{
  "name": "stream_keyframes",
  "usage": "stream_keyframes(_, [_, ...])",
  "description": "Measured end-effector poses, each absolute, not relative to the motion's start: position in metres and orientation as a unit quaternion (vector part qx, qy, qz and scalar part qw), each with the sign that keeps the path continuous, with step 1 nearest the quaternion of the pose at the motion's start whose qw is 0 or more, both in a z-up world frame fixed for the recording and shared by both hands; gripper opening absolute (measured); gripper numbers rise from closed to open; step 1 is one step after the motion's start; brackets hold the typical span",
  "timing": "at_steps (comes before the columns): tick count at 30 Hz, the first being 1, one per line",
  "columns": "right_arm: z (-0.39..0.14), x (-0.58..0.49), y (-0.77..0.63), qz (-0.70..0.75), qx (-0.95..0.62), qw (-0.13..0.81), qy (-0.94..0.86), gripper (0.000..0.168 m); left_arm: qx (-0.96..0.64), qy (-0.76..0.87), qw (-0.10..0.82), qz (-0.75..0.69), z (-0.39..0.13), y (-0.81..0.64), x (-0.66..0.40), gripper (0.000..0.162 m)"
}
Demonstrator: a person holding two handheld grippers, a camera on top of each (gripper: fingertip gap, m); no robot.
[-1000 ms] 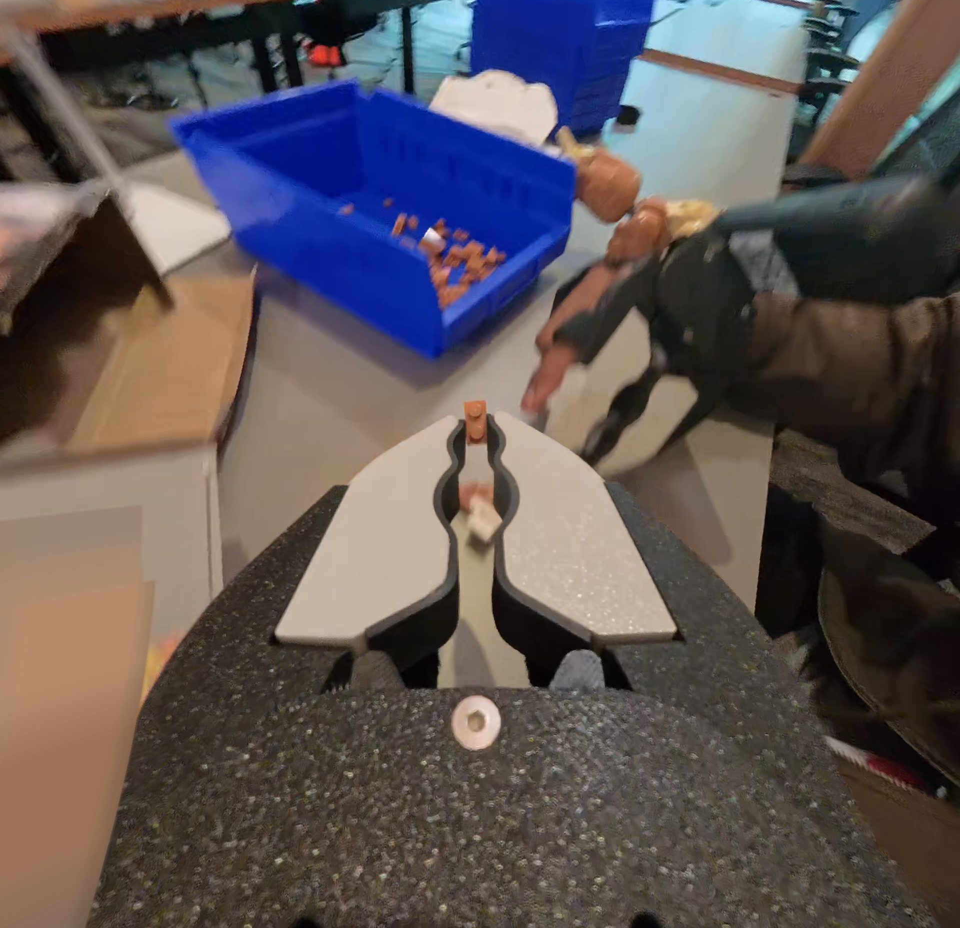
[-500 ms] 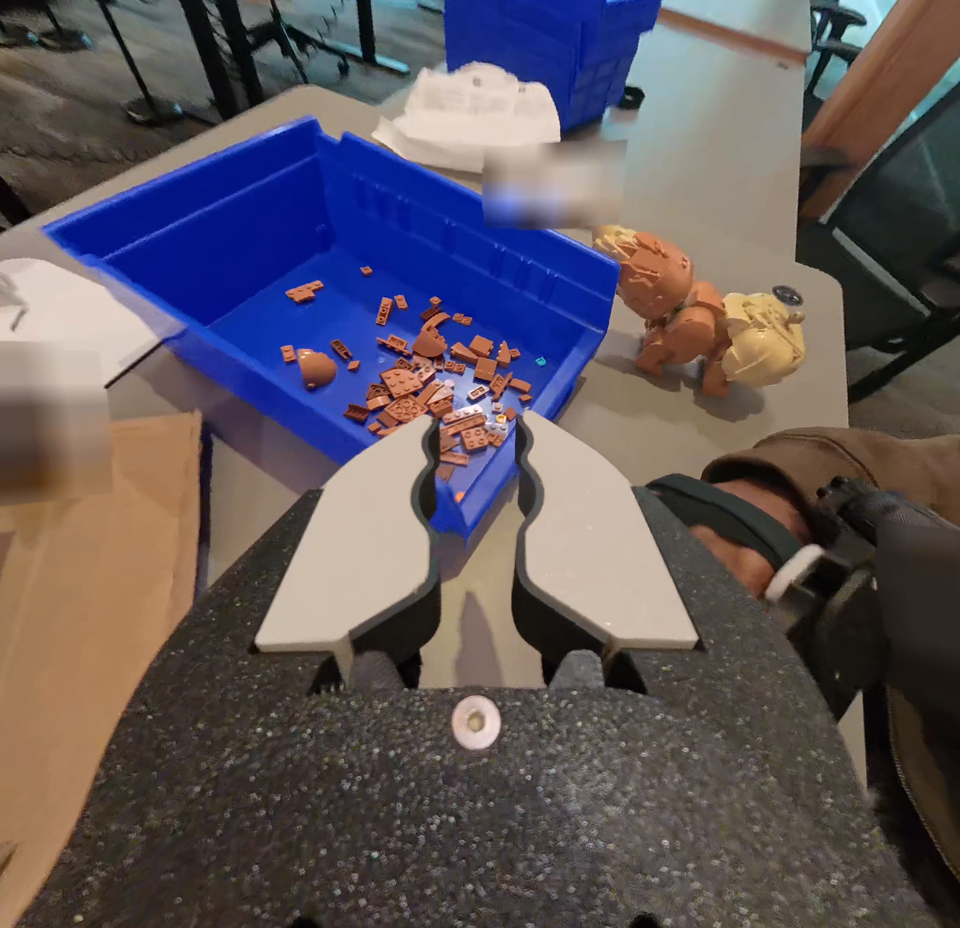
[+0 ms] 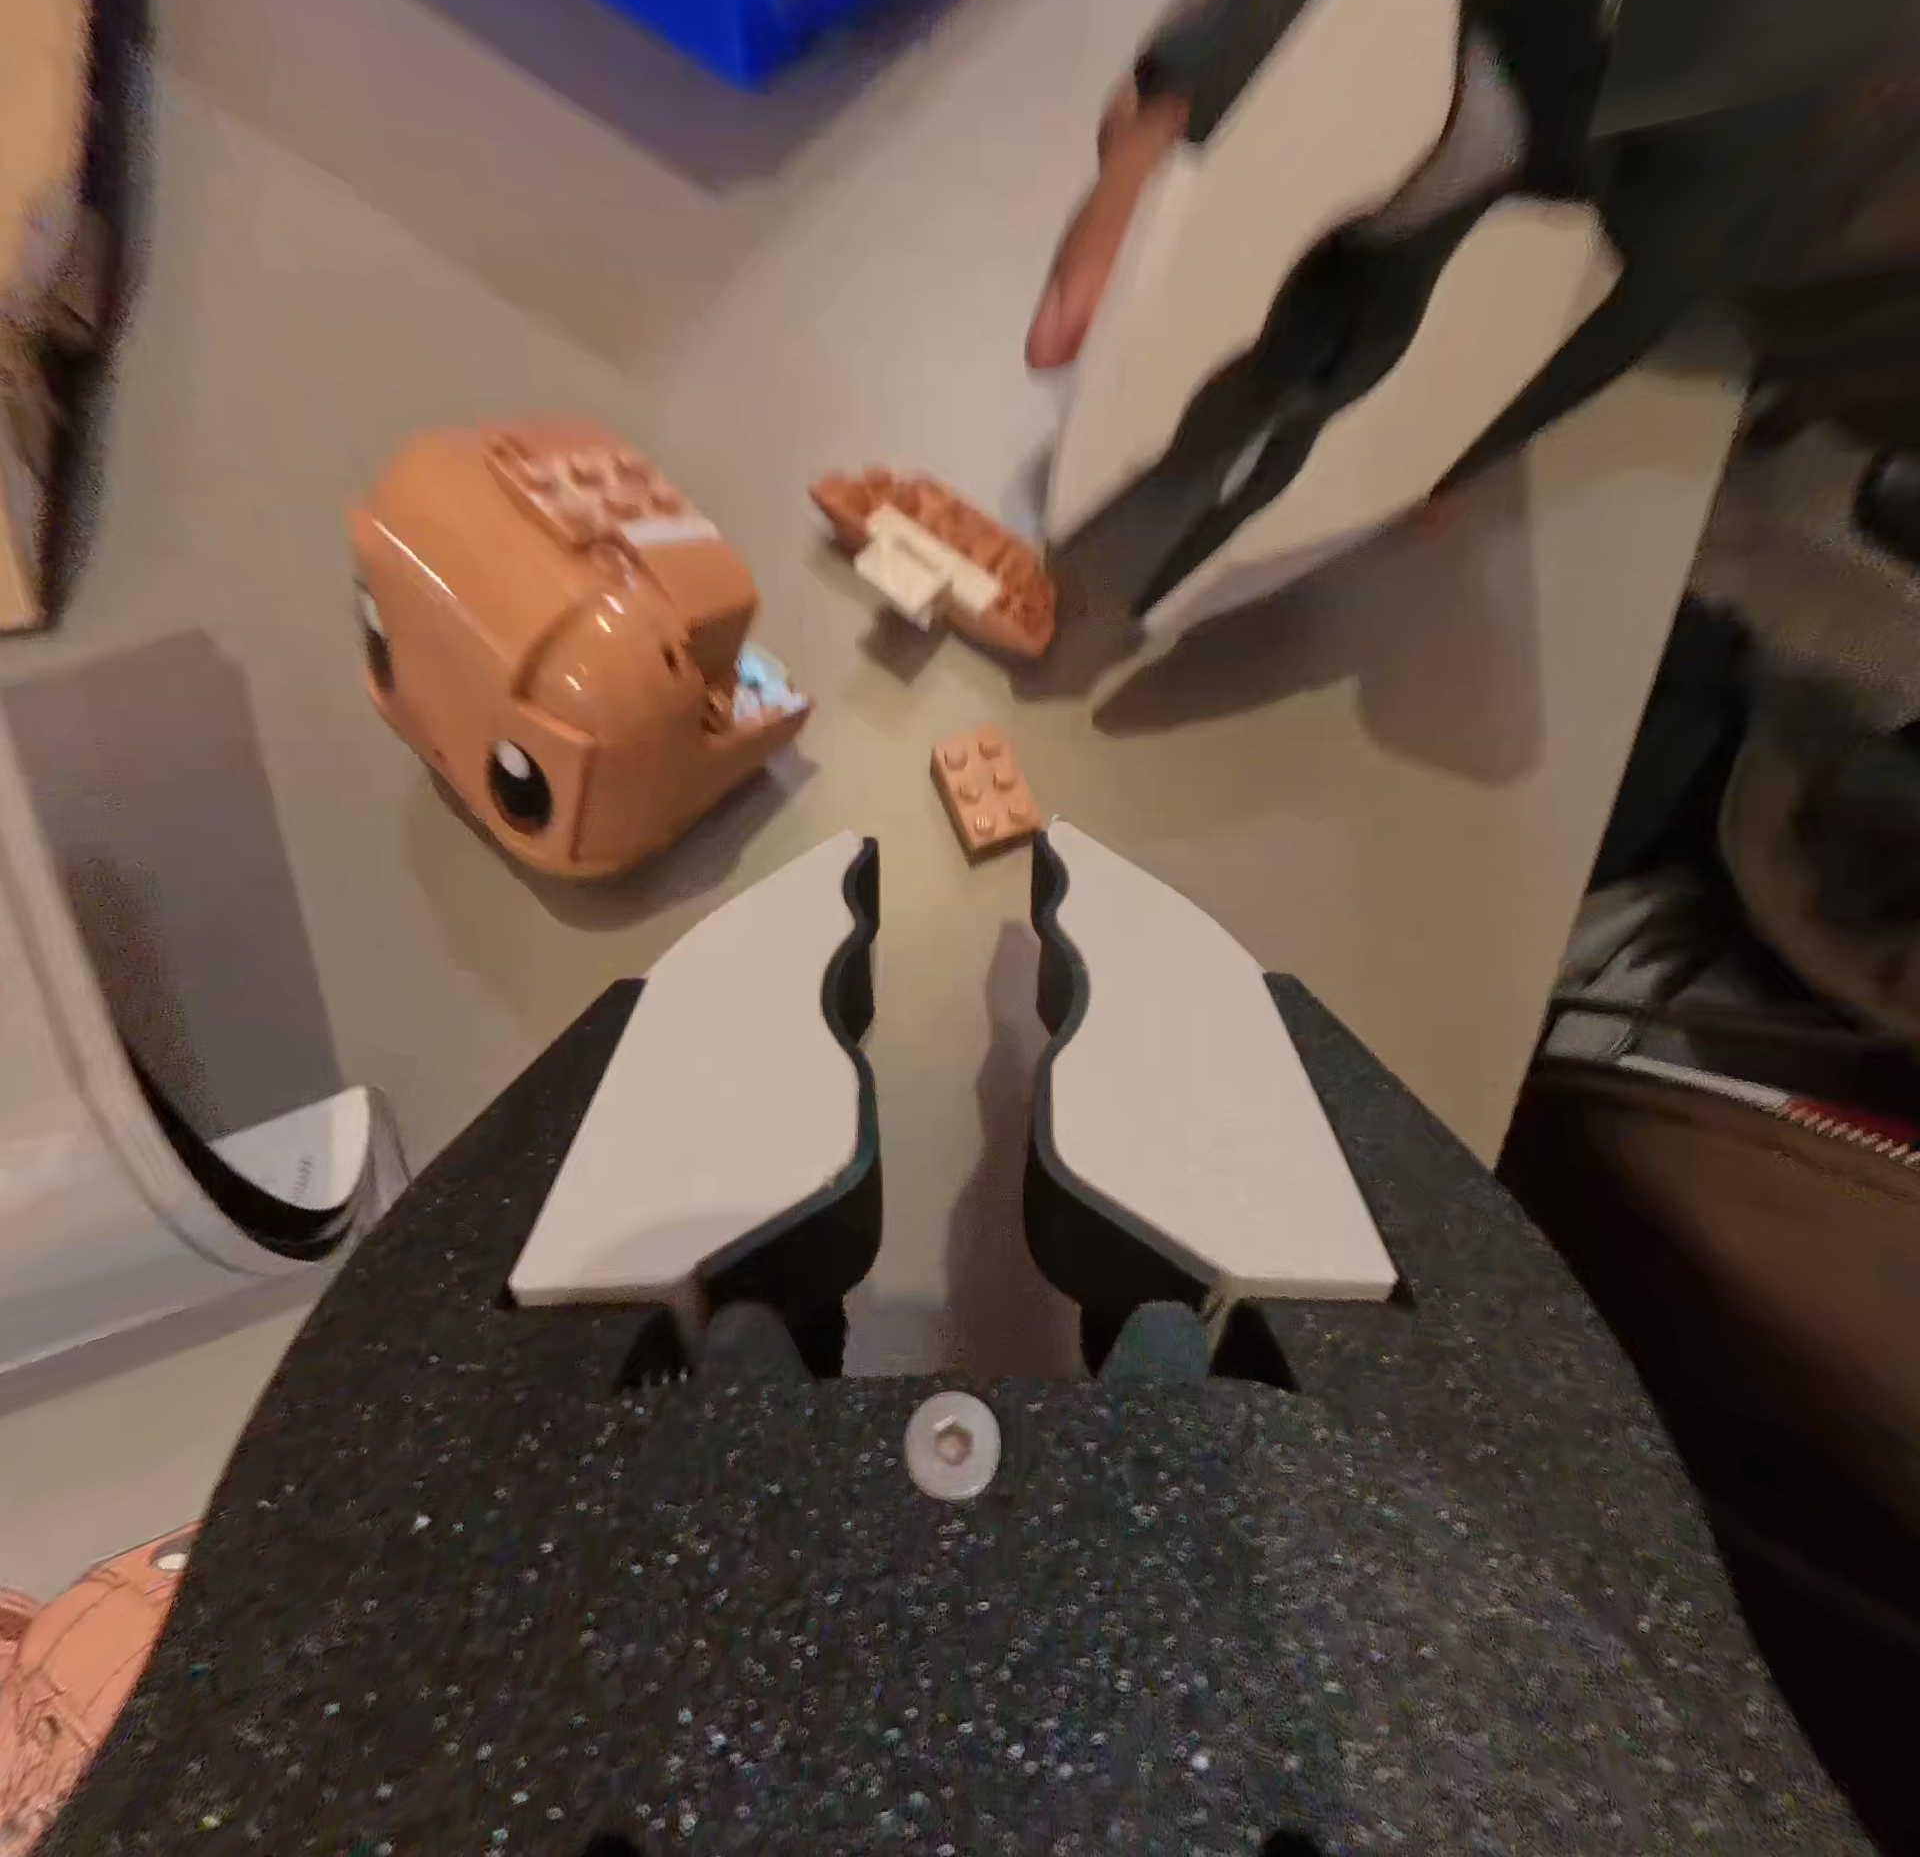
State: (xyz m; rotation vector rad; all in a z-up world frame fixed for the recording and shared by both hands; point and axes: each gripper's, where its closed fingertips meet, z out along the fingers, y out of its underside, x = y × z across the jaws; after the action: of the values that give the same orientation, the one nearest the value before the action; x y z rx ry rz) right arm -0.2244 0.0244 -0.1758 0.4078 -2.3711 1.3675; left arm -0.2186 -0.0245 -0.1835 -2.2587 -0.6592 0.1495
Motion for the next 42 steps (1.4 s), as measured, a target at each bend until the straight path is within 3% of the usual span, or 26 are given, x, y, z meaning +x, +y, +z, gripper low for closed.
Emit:
stream_keyframes(7, [-0.176, -0.231, 0.016, 0.481, 0.136, 0.202, -0.842, 0.019, -0.905, -0.235, 0.347, 0.073, -0.212, -0.004, -0.217, 0.035])
stream_keyframes(9, [-0.176, -0.232, 0.014, 0.481, 0.137, 0.209, -0.841, 0.019, -0.902, -0.24, 0.349, 0.087, -0.212, 0.001, -0.222, 0.019])
stream_keyframes(12, [-0.171, -0.234, 0.013, 0.493, 0.137, 0.227, -0.829, 0.019, -0.882, -0.273, 0.38, 0.062, -0.207, 0.007, -0.226, 0.018])
stream_keyframes(19, [-0.113, -0.247, 0.015, 0.58, 0.092, 0.338, -0.735, 0.025, -0.614, -0.338, 0.703, -0.117, -0.111, 0.003, -0.237, 0.017])
stream_keyframes(22, [-0.097, -0.244, 0.002, 0.602, 0.084, 0.36, -0.708, 0.029, -0.497, -0.355, 0.767, -0.199, -0.094, -0.009, -0.243, 0.017])
stream_keyframes(31, [-0.091, -0.238, -0.032, 0.602, 0.089, 0.382, -0.695, 0.036, -0.425, -0.35, 0.794, -0.258, -0.085, -0.019, -0.236, 0.017])
stream_keyframes(42, [-0.088, -0.236, -0.032, 0.608, 0.11, 0.393, -0.681, 0.027, -0.427, -0.322, 0.803, -0.263, -0.082, -0.022, -0.233, 0.02])
